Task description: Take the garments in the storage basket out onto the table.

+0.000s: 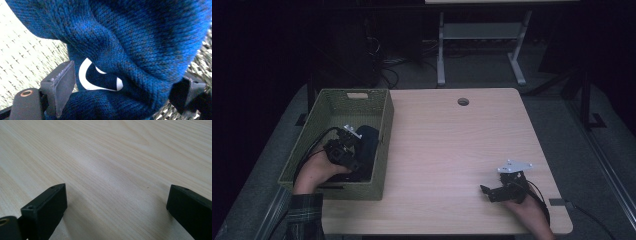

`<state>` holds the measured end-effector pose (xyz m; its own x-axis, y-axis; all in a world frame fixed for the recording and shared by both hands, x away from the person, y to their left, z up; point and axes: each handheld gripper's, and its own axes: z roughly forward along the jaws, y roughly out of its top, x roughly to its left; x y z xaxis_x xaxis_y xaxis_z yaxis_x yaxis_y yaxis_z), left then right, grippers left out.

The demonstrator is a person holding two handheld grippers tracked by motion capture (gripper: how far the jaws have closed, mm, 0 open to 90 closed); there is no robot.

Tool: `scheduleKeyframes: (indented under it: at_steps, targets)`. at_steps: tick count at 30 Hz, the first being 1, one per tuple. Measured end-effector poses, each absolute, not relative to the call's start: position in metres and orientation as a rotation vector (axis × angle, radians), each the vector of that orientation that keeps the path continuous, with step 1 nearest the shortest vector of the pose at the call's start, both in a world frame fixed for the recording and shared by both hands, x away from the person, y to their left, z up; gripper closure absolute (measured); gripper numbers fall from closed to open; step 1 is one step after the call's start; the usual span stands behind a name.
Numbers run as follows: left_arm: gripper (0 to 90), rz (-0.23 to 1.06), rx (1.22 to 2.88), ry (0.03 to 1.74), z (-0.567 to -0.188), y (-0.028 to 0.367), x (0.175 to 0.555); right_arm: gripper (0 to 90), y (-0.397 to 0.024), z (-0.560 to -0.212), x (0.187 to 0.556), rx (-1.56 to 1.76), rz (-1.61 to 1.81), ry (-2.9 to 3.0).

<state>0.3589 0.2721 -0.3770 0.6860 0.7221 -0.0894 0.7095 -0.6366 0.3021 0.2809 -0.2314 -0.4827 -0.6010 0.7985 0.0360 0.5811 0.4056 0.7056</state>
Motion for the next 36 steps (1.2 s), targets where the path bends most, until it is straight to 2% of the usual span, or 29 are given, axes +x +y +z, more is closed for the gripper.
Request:
scheduleKeyframes:
  at_steps: [4,13,17,19,23,25,29,36]
  targets:
    - [16.4,0.053,2.593,1.133,-0.3792,0.2725,0.3596,2.7,-0.2314,-0.4827,0.2809,1.199,1.000,2.359]
    - [25.3,0.037,2.602,1.125,-0.3817,0.2736,0.3600,2.8,-0.2314,-0.4827,0.2809,1.198,0.999,2.360]
    - [34.0,0.033,2.603,1.115,-0.3808,0.2746,0.3593,2.7,-0.2314,-0.4827,0.2809,1.198,1.000,2.359]
    - [41.5,0.024,2.604,1.105,-0.3807,0.2751,0.3591,2.7,-0.2314,-0.4826,0.2809,1.198,0.999,2.360]
    - [63.5,-0.008,2.596,1.078,-0.3785,0.2755,0.3583,2.7,-0.2314,-0.4827,0.2810,1.198,1.000,2.359]
    - [70.6,-0.014,2.602,1.064,-0.3778,0.2751,0.3582,2.8,-0.2314,-0.4827,0.2809,1.198,1.000,2.359]
    - [75.0,-0.025,2.600,1.069,-0.3774,0.2753,0.3591,2.8,-0.2314,-0.4827,0.2809,1.199,1.000,2.359]
    - [76.9,-0.030,2.575,1.093,-0.3736,0.2793,0.3587,2.8,-0.2312,-0.4826,0.2806,1.205,0.999,2.361]
